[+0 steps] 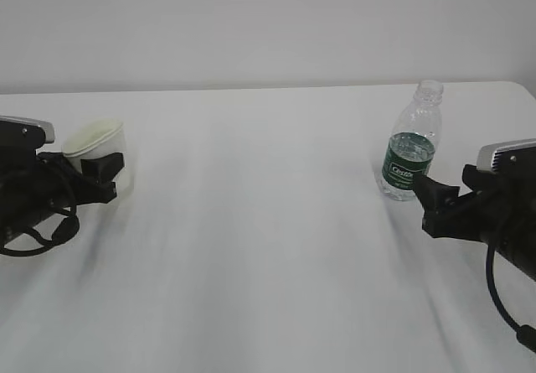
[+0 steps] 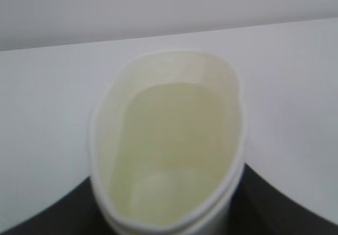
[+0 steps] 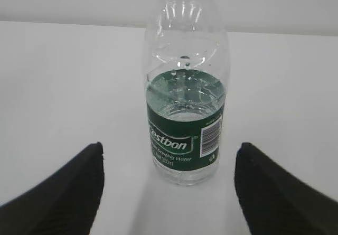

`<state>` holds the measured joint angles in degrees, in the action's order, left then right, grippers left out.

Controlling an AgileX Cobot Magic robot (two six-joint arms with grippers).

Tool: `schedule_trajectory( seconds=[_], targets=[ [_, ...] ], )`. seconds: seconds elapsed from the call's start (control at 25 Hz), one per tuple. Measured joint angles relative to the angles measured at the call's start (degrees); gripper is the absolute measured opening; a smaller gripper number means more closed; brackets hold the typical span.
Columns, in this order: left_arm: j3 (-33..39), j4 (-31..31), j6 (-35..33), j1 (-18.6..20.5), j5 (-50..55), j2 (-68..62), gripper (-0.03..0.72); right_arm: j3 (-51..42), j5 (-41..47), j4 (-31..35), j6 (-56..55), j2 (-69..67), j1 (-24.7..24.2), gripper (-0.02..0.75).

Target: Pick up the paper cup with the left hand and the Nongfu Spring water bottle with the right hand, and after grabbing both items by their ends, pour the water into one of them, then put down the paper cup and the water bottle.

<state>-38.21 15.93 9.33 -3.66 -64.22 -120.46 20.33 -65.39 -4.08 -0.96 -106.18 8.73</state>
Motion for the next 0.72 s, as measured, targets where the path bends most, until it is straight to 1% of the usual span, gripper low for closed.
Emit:
schedule_trajectory(
  seconds=[0.44, 0.72],
  targets=[
    [-3.82, 0.00, 0.00, 0.00, 0.00, 0.00, 0.370, 0.00, 0.00, -0.83, 0.00, 0.00, 0.00, 0.587],
    [-5.69, 0.00, 0.00, 0.00, -0.07, -2.99, 0.370, 0.00, 0.00, -0.83, 0.00, 0.00, 0.00, 0.587]
  ],
)
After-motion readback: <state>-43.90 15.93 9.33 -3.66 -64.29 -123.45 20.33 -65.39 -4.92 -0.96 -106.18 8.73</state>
